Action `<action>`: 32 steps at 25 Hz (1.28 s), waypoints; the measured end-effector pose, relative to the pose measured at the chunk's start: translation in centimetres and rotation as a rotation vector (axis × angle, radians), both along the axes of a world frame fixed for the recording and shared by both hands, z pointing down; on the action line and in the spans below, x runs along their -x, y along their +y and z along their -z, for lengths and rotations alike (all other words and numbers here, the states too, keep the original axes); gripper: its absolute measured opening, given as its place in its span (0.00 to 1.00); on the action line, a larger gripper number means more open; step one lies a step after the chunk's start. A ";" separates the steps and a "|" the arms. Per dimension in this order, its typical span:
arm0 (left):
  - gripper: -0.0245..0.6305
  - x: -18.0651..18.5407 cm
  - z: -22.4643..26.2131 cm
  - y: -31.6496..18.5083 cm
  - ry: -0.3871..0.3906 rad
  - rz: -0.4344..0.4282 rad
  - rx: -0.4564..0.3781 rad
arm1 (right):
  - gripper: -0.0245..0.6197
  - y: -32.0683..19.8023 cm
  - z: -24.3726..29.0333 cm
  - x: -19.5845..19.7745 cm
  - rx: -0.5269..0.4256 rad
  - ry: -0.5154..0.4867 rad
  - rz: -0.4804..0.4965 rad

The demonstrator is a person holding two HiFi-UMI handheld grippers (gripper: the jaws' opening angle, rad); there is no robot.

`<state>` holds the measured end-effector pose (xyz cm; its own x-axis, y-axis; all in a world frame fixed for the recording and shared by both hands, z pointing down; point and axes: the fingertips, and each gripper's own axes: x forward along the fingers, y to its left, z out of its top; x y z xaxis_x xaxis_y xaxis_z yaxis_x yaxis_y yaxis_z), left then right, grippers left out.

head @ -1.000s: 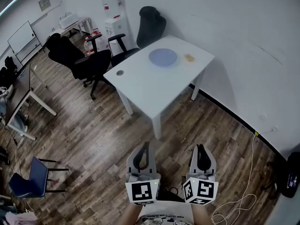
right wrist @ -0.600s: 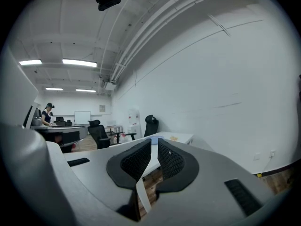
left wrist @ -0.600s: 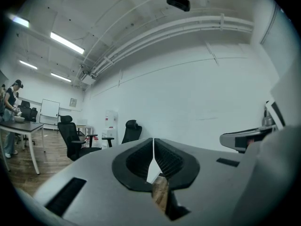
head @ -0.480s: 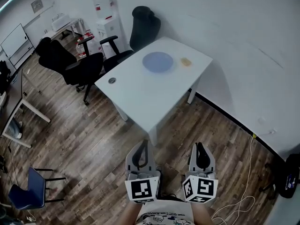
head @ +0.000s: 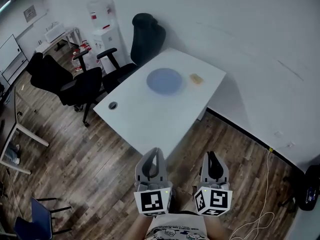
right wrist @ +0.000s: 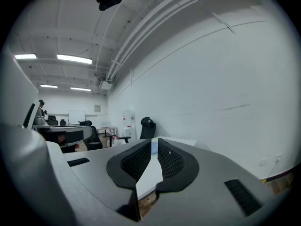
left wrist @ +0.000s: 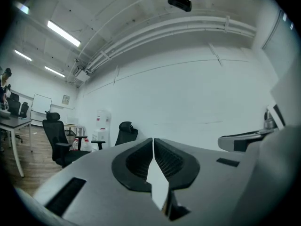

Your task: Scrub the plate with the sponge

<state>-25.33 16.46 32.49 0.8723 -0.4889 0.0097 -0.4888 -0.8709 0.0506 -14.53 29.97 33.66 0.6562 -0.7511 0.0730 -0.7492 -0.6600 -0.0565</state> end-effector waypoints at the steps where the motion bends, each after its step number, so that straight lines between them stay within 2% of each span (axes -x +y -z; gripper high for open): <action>1: 0.06 -0.6 0.0 -0.7 0.001 -0.003 0.002 | 0.11 -0.7 0.0 -0.5 0.002 0.003 -0.003; 11: 0.06 -4.3 -1.7 -4.7 -0.001 -0.033 0.050 | 0.11 -4.5 -0.6 -3.5 0.031 0.007 -0.024; 20: 0.06 -6.5 -3.8 -6.9 -0.051 -0.015 0.094 | 0.11 -6.1 -2.4 -6.2 0.062 -0.034 -0.025; 26: 0.06 -9.8 -4.0 -8.1 -0.052 0.008 0.096 | 0.11 -7.1 -2.9 -10.4 0.067 -0.043 -0.017; 32: 0.06 -14.8 -4.1 -9.6 -0.054 0.039 0.104 | 0.11 -8.7 -2.6 -16.2 0.061 -0.035 0.005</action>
<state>-10.52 6.87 36.60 0.8492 -0.5168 0.1088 -0.5270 -0.8424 0.1122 1.63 21.25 36.31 0.6488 -0.7477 0.1419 -0.7506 -0.6594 -0.0426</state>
